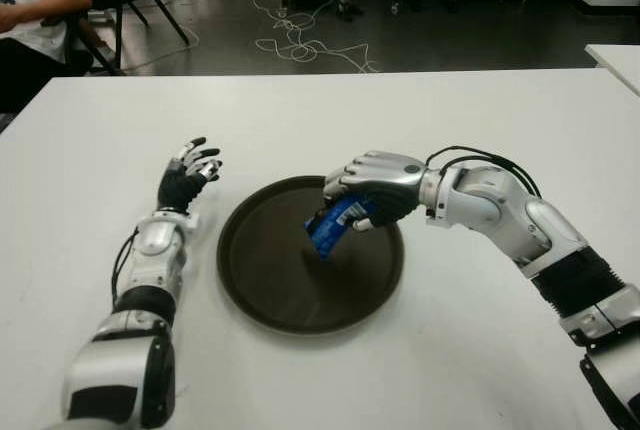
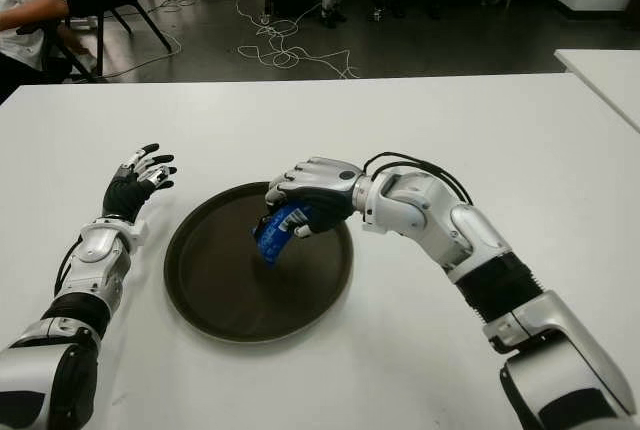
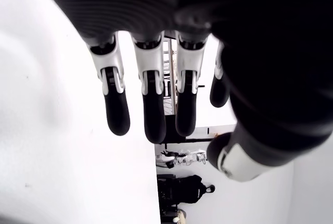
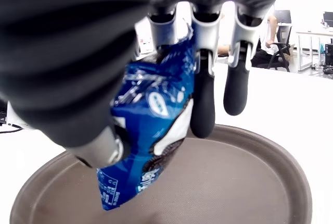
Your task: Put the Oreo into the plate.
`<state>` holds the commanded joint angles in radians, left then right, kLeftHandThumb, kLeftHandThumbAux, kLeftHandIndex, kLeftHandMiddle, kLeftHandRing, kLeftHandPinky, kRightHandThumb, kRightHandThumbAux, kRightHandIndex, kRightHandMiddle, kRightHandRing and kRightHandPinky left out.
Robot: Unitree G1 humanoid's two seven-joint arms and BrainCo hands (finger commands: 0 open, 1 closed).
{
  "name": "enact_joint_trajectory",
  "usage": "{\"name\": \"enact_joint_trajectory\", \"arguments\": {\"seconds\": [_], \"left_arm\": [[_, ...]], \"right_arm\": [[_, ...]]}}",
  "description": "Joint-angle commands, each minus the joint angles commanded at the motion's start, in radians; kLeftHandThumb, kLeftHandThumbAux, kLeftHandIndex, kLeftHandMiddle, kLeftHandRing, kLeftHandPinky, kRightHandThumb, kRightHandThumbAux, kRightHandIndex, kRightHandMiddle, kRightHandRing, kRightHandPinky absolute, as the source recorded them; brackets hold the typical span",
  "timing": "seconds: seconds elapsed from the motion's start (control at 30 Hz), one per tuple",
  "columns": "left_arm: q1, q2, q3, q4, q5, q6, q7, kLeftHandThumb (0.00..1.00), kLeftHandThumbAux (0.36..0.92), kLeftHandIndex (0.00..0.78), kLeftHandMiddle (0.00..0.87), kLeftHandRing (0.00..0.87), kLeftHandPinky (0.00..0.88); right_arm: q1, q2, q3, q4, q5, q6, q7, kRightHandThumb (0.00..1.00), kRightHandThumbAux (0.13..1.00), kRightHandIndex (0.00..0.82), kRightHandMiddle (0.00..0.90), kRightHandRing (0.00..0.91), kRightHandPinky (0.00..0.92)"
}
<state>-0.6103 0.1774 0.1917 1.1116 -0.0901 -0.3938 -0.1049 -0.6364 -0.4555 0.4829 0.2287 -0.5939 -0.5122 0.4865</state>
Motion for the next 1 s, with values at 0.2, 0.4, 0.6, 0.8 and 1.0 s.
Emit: {"name": "enact_joint_trajectory", "arguments": {"seconds": [0.2, 0.4, 0.6, 0.8, 1.0], "left_arm": [[0.003, -0.002, 0.003, -0.007, -0.003, 0.0, 0.0, 0.331, 0.734, 0.174, 0.272, 0.274, 0.3], [0.008, -0.003, 0.001, -0.014, 0.001, 0.0, 0.004, 0.33, 0.733, 0.175, 0.272, 0.272, 0.29], [0.015, -0.005, -0.005, -0.026, 0.007, -0.012, 0.004, 0.32, 0.723, 0.168, 0.269, 0.27, 0.286], [0.016, -0.007, -0.005, -0.028, 0.006, -0.004, 0.011, 0.302, 0.718, 0.163, 0.265, 0.268, 0.282], [0.015, -0.007, -0.006, -0.028, 0.007, 0.0, 0.017, 0.309, 0.728, 0.169, 0.267, 0.268, 0.283]], "right_arm": [[0.027, -0.002, 0.0, -0.03, 0.026, 0.002, 0.024, 0.693, 0.734, 0.414, 0.467, 0.433, 0.394], [0.054, 0.007, -0.004, -0.068, 0.067, 0.025, 0.06, 0.692, 0.735, 0.414, 0.453, 0.413, 0.386], [0.101, 0.065, 0.021, -0.076, 0.047, 0.074, 0.029, 0.69, 0.737, 0.414, 0.419, 0.394, 0.393], [0.09, 0.097, 0.064, 0.0, -0.025, 0.052, -0.032, 0.689, 0.738, 0.413, 0.4, 0.388, 0.402], [0.08, 0.089, 0.064, -0.008, -0.042, 0.028, -0.033, 0.69, 0.737, 0.413, 0.395, 0.384, 0.407]]}}
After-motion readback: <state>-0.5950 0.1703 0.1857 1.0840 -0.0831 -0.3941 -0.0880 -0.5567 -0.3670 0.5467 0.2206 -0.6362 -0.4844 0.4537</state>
